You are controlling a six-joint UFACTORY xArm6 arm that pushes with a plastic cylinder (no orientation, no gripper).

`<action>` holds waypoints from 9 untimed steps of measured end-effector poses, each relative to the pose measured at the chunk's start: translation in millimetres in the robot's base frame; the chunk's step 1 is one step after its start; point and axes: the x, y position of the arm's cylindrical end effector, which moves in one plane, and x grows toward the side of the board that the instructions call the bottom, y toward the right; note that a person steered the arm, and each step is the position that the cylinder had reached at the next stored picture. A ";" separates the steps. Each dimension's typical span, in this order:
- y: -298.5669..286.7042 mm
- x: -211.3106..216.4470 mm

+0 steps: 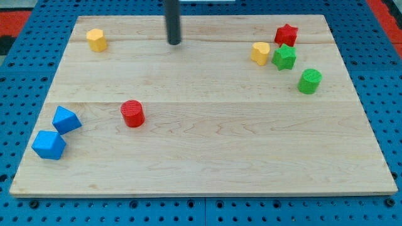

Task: Place your arm between the blue triangle and the blue cube

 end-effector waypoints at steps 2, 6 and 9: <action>-96.7 69.4; -73.7 189.2; -108.8 267.9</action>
